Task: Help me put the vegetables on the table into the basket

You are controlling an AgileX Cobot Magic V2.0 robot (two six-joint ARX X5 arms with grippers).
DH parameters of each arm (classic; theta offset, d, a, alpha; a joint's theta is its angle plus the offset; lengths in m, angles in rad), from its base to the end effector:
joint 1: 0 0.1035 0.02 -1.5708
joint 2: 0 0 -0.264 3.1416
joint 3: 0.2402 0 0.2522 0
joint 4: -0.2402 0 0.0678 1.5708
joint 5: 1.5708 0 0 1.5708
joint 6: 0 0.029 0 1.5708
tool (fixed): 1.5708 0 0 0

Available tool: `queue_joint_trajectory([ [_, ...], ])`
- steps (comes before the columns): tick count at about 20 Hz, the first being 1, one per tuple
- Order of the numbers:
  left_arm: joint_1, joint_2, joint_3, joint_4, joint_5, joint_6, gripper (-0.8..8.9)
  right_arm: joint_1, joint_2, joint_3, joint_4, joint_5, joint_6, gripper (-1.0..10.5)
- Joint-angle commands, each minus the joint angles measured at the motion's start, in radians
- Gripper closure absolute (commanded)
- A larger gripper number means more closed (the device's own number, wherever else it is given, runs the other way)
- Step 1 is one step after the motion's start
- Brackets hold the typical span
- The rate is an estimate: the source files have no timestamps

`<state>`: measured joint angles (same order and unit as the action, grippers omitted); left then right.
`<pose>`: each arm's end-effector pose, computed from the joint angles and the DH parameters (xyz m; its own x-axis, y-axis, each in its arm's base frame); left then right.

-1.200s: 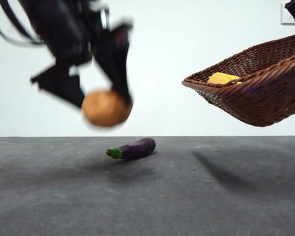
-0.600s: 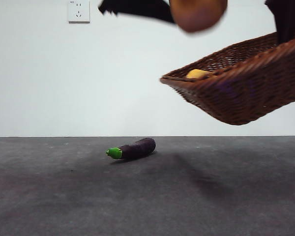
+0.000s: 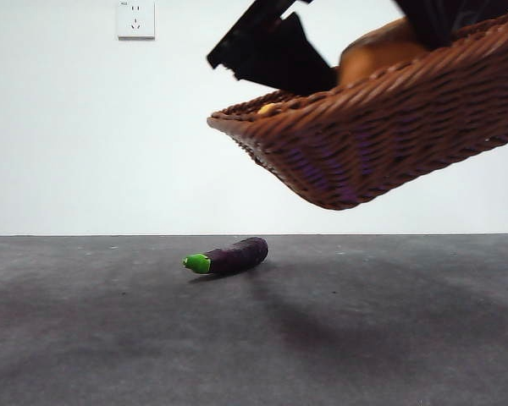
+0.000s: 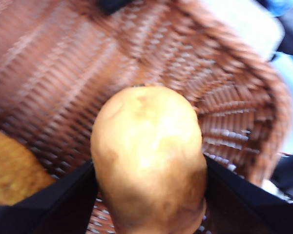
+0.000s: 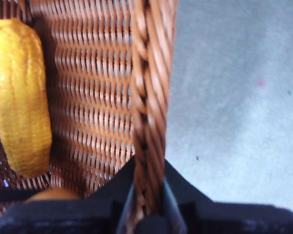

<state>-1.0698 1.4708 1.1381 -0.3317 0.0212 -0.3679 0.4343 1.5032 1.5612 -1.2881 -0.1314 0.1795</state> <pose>0.1536 -0.2818 0.2832 0.3595 -0.7006 -0.6164 0.7192 0.6289 -0.2953 0.2483 0.1194 0.3500 0.2454 0.2582 -0.9344 -0.2969 0.9376 0.1812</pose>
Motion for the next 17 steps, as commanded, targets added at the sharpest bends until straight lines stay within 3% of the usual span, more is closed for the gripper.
queue_joint_trajectory([
  [1,-0.003,0.005,-0.005,0.006,-0.007,-0.006,3.01,0.005,0.005,-0.004,0.010,-0.009,0.019,9.5],
  [6,-0.002,-0.002,0.019,0.013,-0.007,-0.002,2.70,0.004,0.005,-0.004,0.009,-0.005,0.013,9.5],
  [9,0.002,-0.005,0.149,-0.135,-0.048,0.092,2.71,-0.004,0.005,-0.004,0.021,0.047,-0.031,9.5],
  [13,0.011,-0.005,0.305,-0.339,-0.314,0.219,2.71,-0.127,0.005,-0.005,0.026,0.045,-0.057,9.5],
  [16,0.137,0.010,0.312,-0.410,-0.312,0.242,2.76,-0.249,0.005,-0.005,0.024,0.018,-0.100,9.5],
  [17,0.198,0.031,0.312,-0.419,-0.254,0.250,2.79,-0.288,0.005,-0.005,0.023,0.010,-0.108,9.5],
])
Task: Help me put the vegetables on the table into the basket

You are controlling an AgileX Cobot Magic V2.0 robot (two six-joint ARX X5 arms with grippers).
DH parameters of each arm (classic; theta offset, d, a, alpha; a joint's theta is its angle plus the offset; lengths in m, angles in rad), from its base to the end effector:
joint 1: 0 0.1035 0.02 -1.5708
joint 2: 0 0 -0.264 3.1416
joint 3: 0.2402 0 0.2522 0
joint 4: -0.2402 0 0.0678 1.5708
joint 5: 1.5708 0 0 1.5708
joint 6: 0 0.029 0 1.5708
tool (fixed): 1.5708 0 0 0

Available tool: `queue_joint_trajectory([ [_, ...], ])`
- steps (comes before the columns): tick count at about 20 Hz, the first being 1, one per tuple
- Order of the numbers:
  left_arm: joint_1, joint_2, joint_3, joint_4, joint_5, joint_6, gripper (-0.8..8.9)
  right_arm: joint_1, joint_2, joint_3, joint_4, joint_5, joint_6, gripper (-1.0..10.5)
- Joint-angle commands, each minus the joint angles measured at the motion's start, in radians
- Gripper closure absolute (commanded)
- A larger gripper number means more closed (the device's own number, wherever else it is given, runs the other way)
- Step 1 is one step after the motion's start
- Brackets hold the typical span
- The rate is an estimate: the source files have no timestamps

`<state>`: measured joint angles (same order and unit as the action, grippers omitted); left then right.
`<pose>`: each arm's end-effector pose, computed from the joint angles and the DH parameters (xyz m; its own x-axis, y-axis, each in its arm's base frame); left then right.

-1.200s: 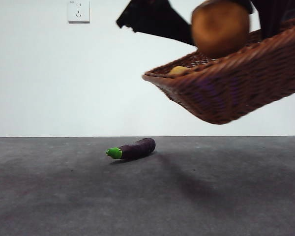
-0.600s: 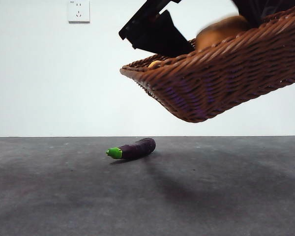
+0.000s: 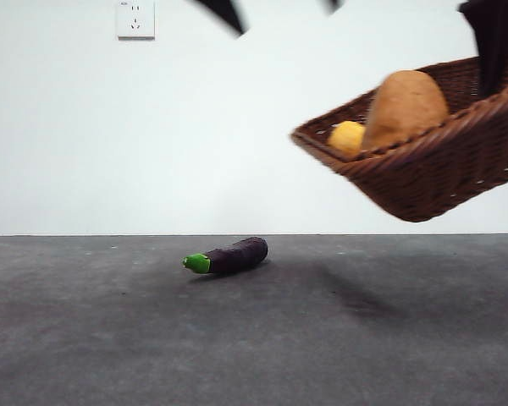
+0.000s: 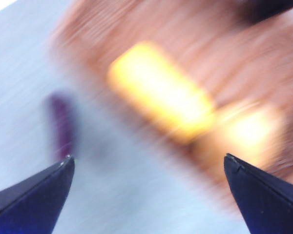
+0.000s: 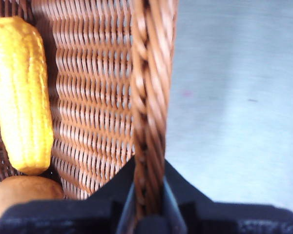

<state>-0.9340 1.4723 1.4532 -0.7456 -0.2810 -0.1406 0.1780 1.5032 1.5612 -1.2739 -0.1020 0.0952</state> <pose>0.1903 -0.2438 0.3553 0.6352 -0.3925 -0.6652 0.5894 0.8030 0.0890 0.2719 0.0519 0.3504 0.3222 0.1614 -0.9328 -0.1223 0.9842 0.1281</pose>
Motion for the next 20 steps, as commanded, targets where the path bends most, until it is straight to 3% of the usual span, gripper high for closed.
queue_joint_trajectory([
  [1,0.132,0.055,-0.003,-0.004,0.146,0.042,2.79,-0.064,0.005,-0.005,0.010,-0.026,-0.036,9.5],
  [3,0.276,0.118,-0.003,0.031,0.312,0.071,2.79,-0.117,0.005,-0.005,0.011,-0.029,-0.049,9.5],
  [7,0.437,0.289,0.099,0.050,0.430,0.124,2.79,-0.182,0.005,-0.005,0.019,-0.029,-0.056,9.5],
  [14,0.480,0.654,0.509,-0.104,0.466,0.204,2.79,-0.200,0.005,-0.005,0.013,-0.030,-0.074,9.5],
  [20,0.483,0.792,0.572,-0.085,0.472,0.206,2.84,-0.200,0.005,-0.006,-0.002,-0.060,-0.092,9.5],
])
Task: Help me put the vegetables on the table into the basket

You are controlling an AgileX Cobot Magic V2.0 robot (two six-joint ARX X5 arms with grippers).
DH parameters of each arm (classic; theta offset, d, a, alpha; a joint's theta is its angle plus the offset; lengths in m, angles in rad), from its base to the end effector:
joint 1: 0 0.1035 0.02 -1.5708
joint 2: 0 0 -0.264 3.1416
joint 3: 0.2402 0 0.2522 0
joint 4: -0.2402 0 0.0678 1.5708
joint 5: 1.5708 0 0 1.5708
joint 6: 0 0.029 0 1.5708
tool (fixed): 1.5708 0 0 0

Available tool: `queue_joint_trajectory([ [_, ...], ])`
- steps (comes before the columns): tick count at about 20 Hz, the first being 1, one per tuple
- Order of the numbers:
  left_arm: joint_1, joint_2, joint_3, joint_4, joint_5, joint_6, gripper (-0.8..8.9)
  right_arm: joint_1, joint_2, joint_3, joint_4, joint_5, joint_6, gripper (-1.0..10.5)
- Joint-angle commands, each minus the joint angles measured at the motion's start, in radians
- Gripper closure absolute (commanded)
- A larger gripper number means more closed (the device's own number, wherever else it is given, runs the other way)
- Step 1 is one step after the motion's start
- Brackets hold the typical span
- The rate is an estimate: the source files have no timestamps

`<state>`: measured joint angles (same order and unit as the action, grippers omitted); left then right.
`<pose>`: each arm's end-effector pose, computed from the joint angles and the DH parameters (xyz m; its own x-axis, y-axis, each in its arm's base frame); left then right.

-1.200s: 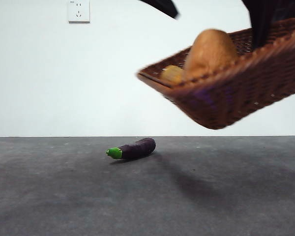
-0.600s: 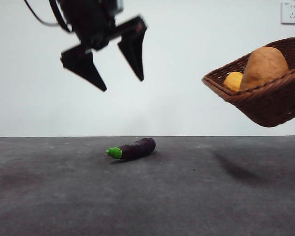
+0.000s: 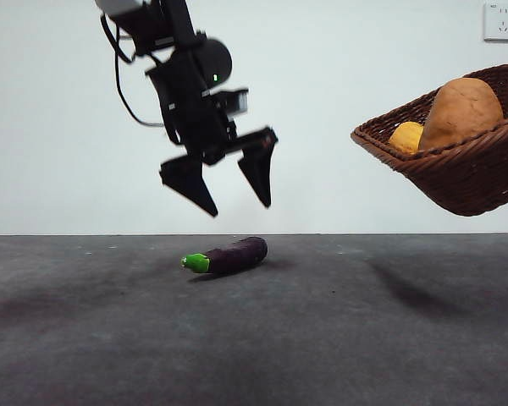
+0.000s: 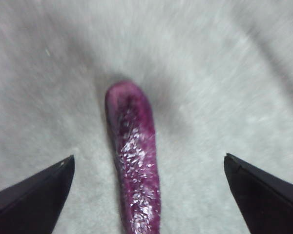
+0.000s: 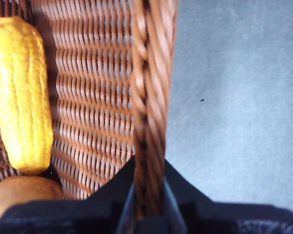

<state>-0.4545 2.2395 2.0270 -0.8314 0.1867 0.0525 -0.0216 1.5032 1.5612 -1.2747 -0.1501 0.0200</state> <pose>0.4327 -0.2174 0.2344 0.3625 -0.3837 -0.8493 0.5553 0.8208 -0.1338 0.2767 -0.0016 0.3505 0.3460 0.1421 -0.9274 -0.0117 0.9890 0.1472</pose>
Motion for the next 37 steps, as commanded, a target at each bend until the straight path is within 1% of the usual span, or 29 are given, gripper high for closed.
queue_joint_trajectory([
  [1,0.008,0.039,-0.002,-0.008,0.004,0.016,2.84,0.000,0.005,-0.006,-0.008,-0.012,-0.022,9.5],
  [4,0.009,0.067,-0.002,-0.015,0.003,0.037,2.90,0.000,0.005,-0.007,-0.010,-0.018,-0.024,9.5],
  [6,0.008,0.085,-0.002,-0.016,0.004,0.037,3.50,0.000,0.005,-0.007,-0.009,-0.018,-0.025,9.5],
  [12,0.005,0.109,-0.002,-0.013,-0.005,0.037,3.51,0.000,0.005,-0.008,-0.009,-0.018,-0.029,9.5],
  [15,0.005,0.115,-0.002,-0.027,-0.045,0.033,3.51,0.000,0.005,-0.008,-0.009,-0.018,-0.029,9.5],
  [18,0.006,0.119,-0.002,-0.041,-0.050,0.037,3.51,0.000,0.005,-0.008,-0.010,-0.018,-0.029,9.5],
  [19,0.006,0.119,-0.002,-0.040,-0.050,0.037,3.70,0.000,0.005,-0.008,-0.011,-0.018,-0.029,9.5],
  [20,0.006,0.119,-0.002,-0.045,-0.050,0.037,4.30,0.000,0.005,-0.008,-0.012,-0.018,-0.029,9.5],
  [21,0.006,0.119,-0.002,-0.050,-0.050,0.037,4.67,0.000,0.005,-0.008,-0.012,-0.018,-0.029,9.5],
  [23,0.006,0.120,-0.002,-0.050,-0.050,0.037,4.74,0.000,0.005,-0.008,-0.014,-0.018,-0.029,9.5],
  [24,0.005,0.120,-0.002,-0.051,-0.050,0.037,5.12,0.000,0.005,-0.008,-0.014,-0.018,-0.029,9.5],
  [25,0.004,0.120,-0.002,-0.052,-0.050,0.036,5.93,0.000,0.005,-0.008,-0.014,-0.018,-0.029,9.5],
  [26,0.004,0.120,-0.002,-0.056,-0.049,0.036,6.48,0.000,0.005,-0.008,-0.016,-0.018,-0.029,9.5],
  [27,0.004,0.120,-0.002,-0.061,-0.049,0.036,6.81,0.000,0.005,-0.008,-0.021,-0.018,-0.029,9.5],
  [29,0.003,0.121,-0.002,-0.064,-0.049,0.037,7.08,0.000,0.005,-0.008,-0.029,-0.018,-0.029,9.5],
  [30,0.002,0.121,-0.002,-0.063,-0.049,0.037,7.64,0.000,0.005,-0.008,-0.032,-0.018,-0.030,9.5],
  [31,0.002,0.121,-0.002,-0.063,-0.049,0.037,7.95,0.000,0.005,-0.008,-0.032,-0.018,-0.032,9.5],
  [34,0.003,0.109,-0.002,-0.082,-0.033,0.013,7.95,0.000,0.005,-0.008,-0.031,-0.018,-0.031,9.5],
  [36,0.016,0.078,-0.002,-0.099,0.043,-0.058,7.95,0.000,0.005,-0.009,-0.024,-0.018,-0.025,9.5],
  [37,0.024,0.055,-0.002,-0.095,0.104,-0.102,7.95,0.000,0.005,-0.009,-0.014,-0.018,-0.019,9.5],
])
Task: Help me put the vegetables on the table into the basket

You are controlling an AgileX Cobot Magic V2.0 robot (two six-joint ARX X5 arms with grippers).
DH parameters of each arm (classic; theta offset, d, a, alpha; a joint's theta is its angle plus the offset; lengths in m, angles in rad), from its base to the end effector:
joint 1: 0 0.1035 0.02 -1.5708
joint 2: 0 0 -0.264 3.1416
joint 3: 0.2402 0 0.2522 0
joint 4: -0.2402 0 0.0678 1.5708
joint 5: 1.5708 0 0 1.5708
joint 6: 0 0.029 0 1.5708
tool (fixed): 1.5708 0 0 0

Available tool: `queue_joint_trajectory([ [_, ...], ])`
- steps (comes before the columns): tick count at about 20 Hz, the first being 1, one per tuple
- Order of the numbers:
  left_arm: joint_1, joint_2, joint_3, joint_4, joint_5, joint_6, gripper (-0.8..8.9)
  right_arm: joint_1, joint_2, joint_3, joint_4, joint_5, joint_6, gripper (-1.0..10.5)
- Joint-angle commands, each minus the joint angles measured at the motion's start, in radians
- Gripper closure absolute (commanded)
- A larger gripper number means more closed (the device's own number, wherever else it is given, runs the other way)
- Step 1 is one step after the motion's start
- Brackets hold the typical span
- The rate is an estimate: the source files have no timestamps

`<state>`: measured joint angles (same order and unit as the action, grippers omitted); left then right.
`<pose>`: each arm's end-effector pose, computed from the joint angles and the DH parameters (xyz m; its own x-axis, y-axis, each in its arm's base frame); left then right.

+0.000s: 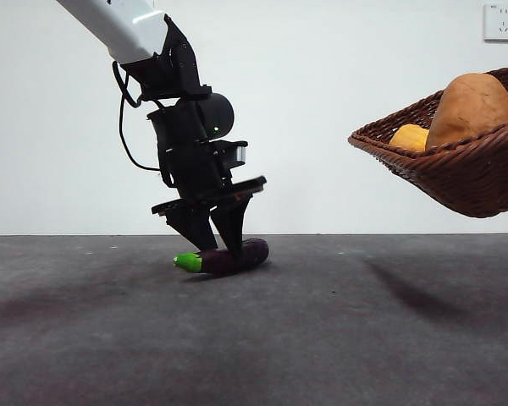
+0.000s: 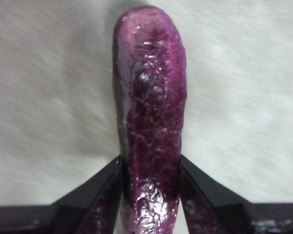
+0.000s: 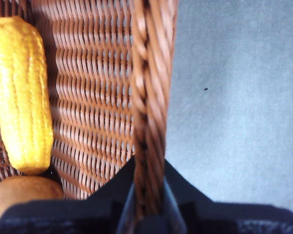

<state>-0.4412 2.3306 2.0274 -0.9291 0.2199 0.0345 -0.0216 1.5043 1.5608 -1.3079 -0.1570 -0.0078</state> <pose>0.4363 -0.2130 0.1884 0.1999 -0.3356 -0.9205 0.5114 0.8371 -0.1942 0.2740 -0.0014 0.3491 0.3134 0.1496 -0.9377 -0.0351 0.9887 0.1460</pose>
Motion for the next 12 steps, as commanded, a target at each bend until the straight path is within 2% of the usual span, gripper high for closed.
queue_joint_trajectory([
  [1,0.016,-0.064,-0.002,0.012,0.134,-0.126,7.95,0.000,0.003,-0.008,0.026,-0.011,0.017,9.5],
  [2,0.022,-0.101,-0.002,0.026,0.197,-0.161,7.95,0.001,0.004,-0.008,0.029,-0.011,0.031,9.5],
  [4,0.024,-0.175,-0.002,0.041,0.260,-0.190,7.95,0.001,0.004,-0.010,0.030,-0.011,0.035,9.5],
  [8,-0.012,-0.361,-0.002,0.017,0.279,-0.192,7.95,0.002,0.004,-0.043,0.050,-0.015,0.062,9.5],
  [9,-0.032,-0.404,-0.002,0.011,0.278,-0.189,7.95,0.002,0.004,-0.060,0.063,-0.045,0.067,9.5],
  [12,-0.111,-0.476,-0.002,0.000,0.278,-0.183,7.95,0.005,0.004,-0.132,0.134,-0.224,0.085,9.5],
])
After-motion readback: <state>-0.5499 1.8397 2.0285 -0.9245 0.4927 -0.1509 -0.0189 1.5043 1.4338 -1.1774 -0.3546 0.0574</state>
